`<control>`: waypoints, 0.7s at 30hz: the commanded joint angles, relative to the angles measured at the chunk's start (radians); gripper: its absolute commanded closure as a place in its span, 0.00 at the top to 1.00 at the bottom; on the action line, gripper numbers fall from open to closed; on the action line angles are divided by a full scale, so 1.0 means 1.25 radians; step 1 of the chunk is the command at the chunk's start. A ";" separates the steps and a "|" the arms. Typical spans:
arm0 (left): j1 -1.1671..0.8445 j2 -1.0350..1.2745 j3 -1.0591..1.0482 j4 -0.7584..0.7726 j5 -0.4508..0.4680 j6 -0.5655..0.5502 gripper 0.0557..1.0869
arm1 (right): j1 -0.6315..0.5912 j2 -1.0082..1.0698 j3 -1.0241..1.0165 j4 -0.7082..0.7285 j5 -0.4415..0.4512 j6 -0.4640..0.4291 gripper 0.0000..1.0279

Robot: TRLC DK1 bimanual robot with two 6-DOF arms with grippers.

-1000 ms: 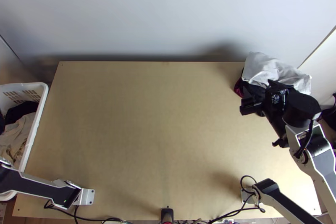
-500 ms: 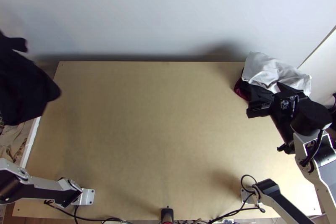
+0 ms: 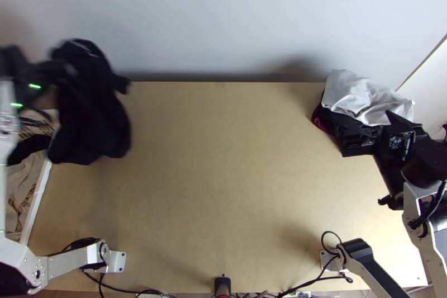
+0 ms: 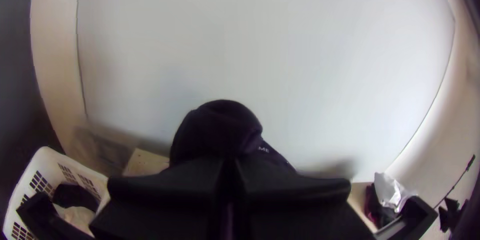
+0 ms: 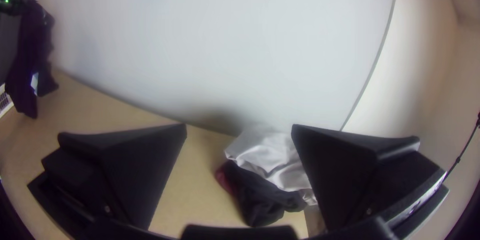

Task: Fold the t-shirt

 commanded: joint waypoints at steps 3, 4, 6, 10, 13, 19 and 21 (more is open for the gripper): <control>-0.314 -0.052 -0.235 0.083 -0.128 -0.010 0.04 | -0.061 -0.001 0.026 -0.005 0.000 -0.013 0.95; -0.337 -0.053 -0.251 0.089 -0.130 -0.012 0.04 | -0.064 0.001 0.028 -0.007 0.000 -0.013 0.95; -0.404 -0.057 -0.280 0.095 -0.148 -0.012 0.04 | -0.071 0.001 0.028 -0.007 0.000 -0.012 0.95; -0.515 -0.065 -0.318 0.114 -0.179 -0.003 0.04 | -0.094 -0.001 0.023 -0.007 0.000 -0.009 0.95; -0.599 -0.070 -0.340 0.117 -0.179 -0.002 0.04 | -0.099 -0.001 0.018 -0.007 0.000 -0.008 0.95; -0.815 -0.064 -0.435 0.164 -0.191 0.009 0.04 | -0.105 -0.001 0.007 -0.007 0.000 0.004 0.95; -0.891 -0.057 -0.475 0.206 -0.196 0.020 0.04 | -0.110 -0.002 -0.006 -0.007 0.000 0.016 0.95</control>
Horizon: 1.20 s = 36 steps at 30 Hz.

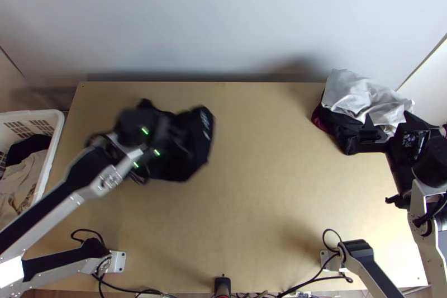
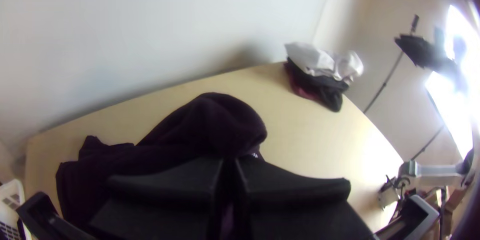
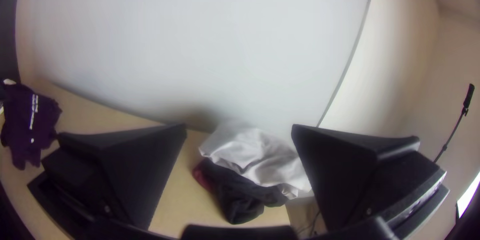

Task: Fold the t-shirt

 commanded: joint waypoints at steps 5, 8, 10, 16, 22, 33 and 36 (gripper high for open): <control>-0.344 0.045 -0.155 0.192 -0.028 0.059 0.04 | -0.029 -0.030 -0.077 0.000 -0.001 0.044 0.95; -0.378 0.089 -0.155 0.263 -0.025 0.068 0.04 | -0.037 -0.052 -0.123 0.001 0.000 0.054 0.95; -0.400 0.118 -0.150 0.310 -0.023 0.076 0.04 | -0.045 -0.071 -0.151 0.002 -0.001 0.065 0.95; -0.429 0.240 -0.054 0.446 -0.020 0.075 0.04 | -0.047 -0.120 -0.228 0.011 0.000 0.089 0.95; -0.419 0.382 0.114 0.566 -0.064 0.029 0.04 | -0.061 -0.140 -0.262 0.016 -0.001 0.100 0.95; -0.358 0.642 0.246 0.634 -0.085 0.018 0.04 | -0.065 -0.149 -0.304 0.038 -0.001 0.103 0.95; -0.331 0.688 0.240 0.619 -0.085 0.055 0.13 | -0.058 -0.151 -0.309 0.038 -0.001 0.100 0.95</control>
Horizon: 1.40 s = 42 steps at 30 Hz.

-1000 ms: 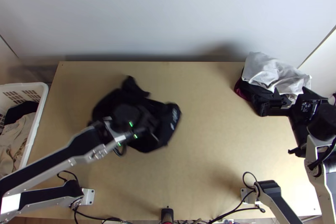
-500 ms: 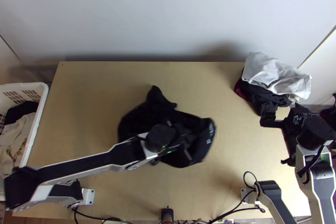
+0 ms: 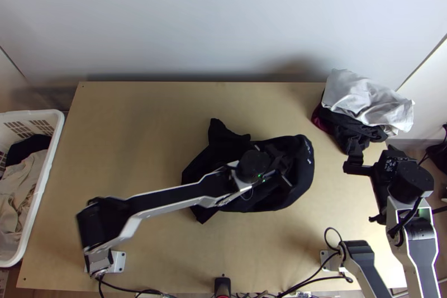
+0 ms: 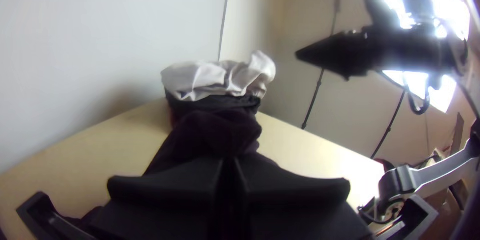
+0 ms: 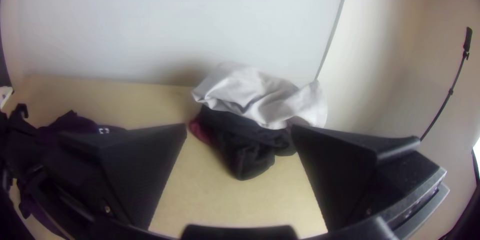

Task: Fold the t-shirt

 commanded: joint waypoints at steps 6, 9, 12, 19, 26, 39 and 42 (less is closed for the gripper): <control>0.124 0.158 -0.022 -0.003 -0.013 0.113 0.23 | 0.023 -0.003 -0.052 0.021 0.000 -0.019 0.95; 0.175 0.157 -0.032 -0.025 -0.030 0.126 0.30 | 0.026 -0.003 -0.069 0.041 0.000 -0.025 0.95; 0.210 0.137 -0.064 -0.053 -0.041 0.134 0.30 | 0.031 0.000 -0.086 0.052 -0.001 -0.033 0.95; 0.210 0.068 -0.168 -0.089 -0.040 0.150 0.68 | 0.049 0.015 -0.150 0.106 -0.001 -0.068 0.95; 0.186 0.008 -0.179 -0.095 -0.038 0.135 0.93 | 0.077 0.077 -0.198 0.114 -0.014 -0.079 0.95; 0.238 -0.165 -0.136 -0.247 -0.007 0.088 0.93 | 0.086 0.259 -0.176 0.174 -0.124 -0.029 0.96; 0.251 -0.205 -0.170 -0.257 -0.008 0.080 0.93 | 0.086 0.348 -0.152 0.200 -0.146 -0.014 0.95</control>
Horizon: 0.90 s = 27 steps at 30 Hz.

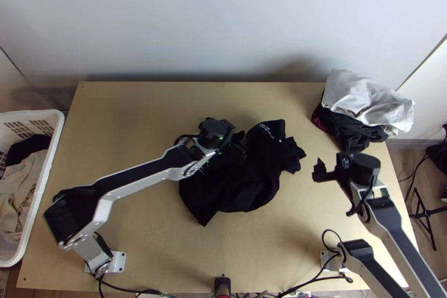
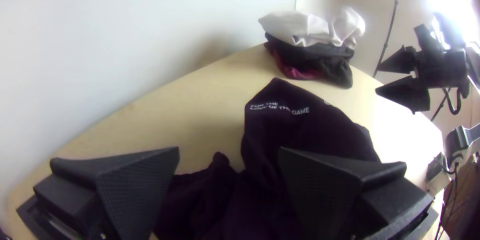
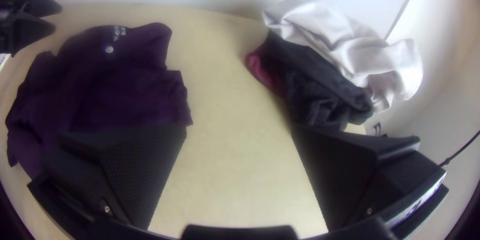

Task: Fold the t-shirt

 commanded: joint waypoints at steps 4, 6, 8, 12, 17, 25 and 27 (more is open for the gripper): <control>0.053 -0.135 -0.069 -0.062 0.009 -0.033 0.93 | 0.011 0.270 0.070 0.075 -0.069 0.049 0.95; 0.064 -0.159 -0.083 -0.076 0.008 -0.040 0.93 | 0.024 0.325 0.094 0.078 -0.081 0.065 0.95; 0.076 -0.181 -0.101 -0.077 0.008 -0.044 0.93 | 0.048 0.371 0.110 0.078 -0.086 0.065 0.95; 0.092 -0.216 -0.137 -0.086 0.008 -0.044 0.93 | 0.089 0.422 0.130 0.079 -0.088 0.078 0.95; 0.107 -0.244 -0.170 -0.084 0.008 -0.049 0.93 | 0.105 0.459 0.138 0.062 -0.134 0.095 0.95; 0.119 -0.270 -0.204 -0.078 0.006 -0.057 0.93 | 0.107 0.517 0.191 0.003 -0.164 0.096 0.95; 0.128 -0.275 -0.205 -0.078 0.006 -0.057 0.93 | 0.100 0.503 0.201 -0.021 -0.167 0.093 0.95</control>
